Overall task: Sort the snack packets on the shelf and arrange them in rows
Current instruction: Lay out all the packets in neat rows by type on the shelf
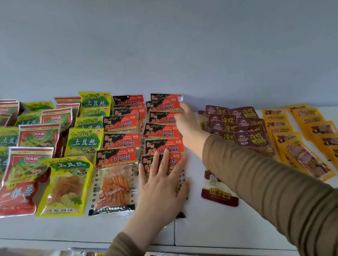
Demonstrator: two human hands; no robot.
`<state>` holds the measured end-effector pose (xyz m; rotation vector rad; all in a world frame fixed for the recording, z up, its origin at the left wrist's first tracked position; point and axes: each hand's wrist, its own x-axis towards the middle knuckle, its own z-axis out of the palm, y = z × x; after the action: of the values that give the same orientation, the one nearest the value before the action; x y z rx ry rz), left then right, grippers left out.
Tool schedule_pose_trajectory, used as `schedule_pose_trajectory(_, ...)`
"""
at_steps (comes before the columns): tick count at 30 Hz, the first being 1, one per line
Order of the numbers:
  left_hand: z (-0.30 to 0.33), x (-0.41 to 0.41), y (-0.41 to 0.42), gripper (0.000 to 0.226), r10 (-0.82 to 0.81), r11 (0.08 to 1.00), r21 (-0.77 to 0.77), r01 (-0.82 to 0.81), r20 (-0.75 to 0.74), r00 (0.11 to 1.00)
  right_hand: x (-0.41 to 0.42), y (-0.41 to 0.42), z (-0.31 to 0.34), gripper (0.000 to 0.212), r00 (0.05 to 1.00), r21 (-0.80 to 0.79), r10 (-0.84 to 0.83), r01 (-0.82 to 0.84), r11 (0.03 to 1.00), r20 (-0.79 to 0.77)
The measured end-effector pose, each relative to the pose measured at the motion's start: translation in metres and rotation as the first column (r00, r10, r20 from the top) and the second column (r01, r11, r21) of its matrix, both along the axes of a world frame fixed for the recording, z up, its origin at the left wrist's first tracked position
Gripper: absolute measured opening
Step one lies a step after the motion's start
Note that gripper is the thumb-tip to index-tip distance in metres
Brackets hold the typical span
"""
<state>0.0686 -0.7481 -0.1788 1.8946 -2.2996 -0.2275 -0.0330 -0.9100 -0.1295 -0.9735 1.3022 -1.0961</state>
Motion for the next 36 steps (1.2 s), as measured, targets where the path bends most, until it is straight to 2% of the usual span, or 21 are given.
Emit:
schedule_pose_trajectory(3, 0.0, 0.001, 0.0, 0.061, -0.002, 1.0, 0.006, 0.002, 0.007, 1.0, -0.001, -0.003, -0.001, 0.042, 0.999, 0.029, -0.029, 0.029, 0.999, 0.013)
schedule_pose_trajectory(6, 0.001, 0.004, -0.001, 0.062, -0.01, 0.999, 0.039, 0.009, 0.013, 1.0, -0.004, -0.003, -0.001, 0.034, 0.999, 0.058, -0.039, 0.038, 0.998, 0.017)
schedule_pose_trajectory(8, 0.006, 0.006, -0.001, 0.063, -0.012, 0.999, 0.05, 0.012, -0.008, 1.0, -0.01, 0.003, 0.001, 0.025, 0.999, -0.002, -0.036, 0.036, 0.999, -0.002)
schedule_pose_trajectory(12, 0.026, 0.003, -0.003, 0.068, -0.027, 0.997, -0.071, 0.024, -0.041, 0.999, -0.056, 0.01, 0.015, 0.044, 0.964, -0.21, -0.069, 0.014, 0.978, -0.255)
schedule_pose_trajectory(16, 0.039, -0.022, -0.008, 0.069, -0.114, 0.99, -0.083, 0.11, -0.044, 0.992, -0.131, 0.011, 0.018, 0.038, 0.893, -0.294, -0.206, 0.088, 0.952, -0.399)
schedule_pose_trajectory(19, 0.039, -0.056, -0.009, 0.069, -0.171, 0.984, -0.049, 0.169, -0.046, 0.984, -0.173, 0.014, 0.01, 0.035, 0.794, -0.299, -0.187, 0.007, 0.954, -0.578)
schedule_pose_trajectory(22, 0.031, -0.092, -0.021, 0.062, -0.191, 0.978, -0.095, 0.187, -0.034, 0.981, -0.18, 0.023, -0.006, 0.035, 0.624, -0.309, -0.13, -0.187, 0.932, -0.771)
schedule_pose_trajectory(25, 0.022, -0.128, -0.045, 0.061, -0.15, 0.984, -0.098, 0.149, 0.004, 0.989, -0.179, 0.032, -0.024, 0.04, 0.427, -0.343, -0.175, -0.355, 0.87, -0.887)
schedule_pose_trajectory(28, 0.01, -0.148, -0.061, 0.061, -0.075, 0.997, -0.03, 0.076, 0.04, 0.996, -0.186, 0.035, -0.037, 0.049, 0.286, -0.253, -0.132, -0.443, 0.86, -0.949)
schedule_pose_trajectory(36, -0.001, -0.145, -0.056, 0.06, 0.072, 0.997, 0.012, -0.072, -0.03, 0.997, -0.223, 0.024, -0.047, 0.062, 0.144, -0.202, -0.149, -0.508, 0.838, -0.978)
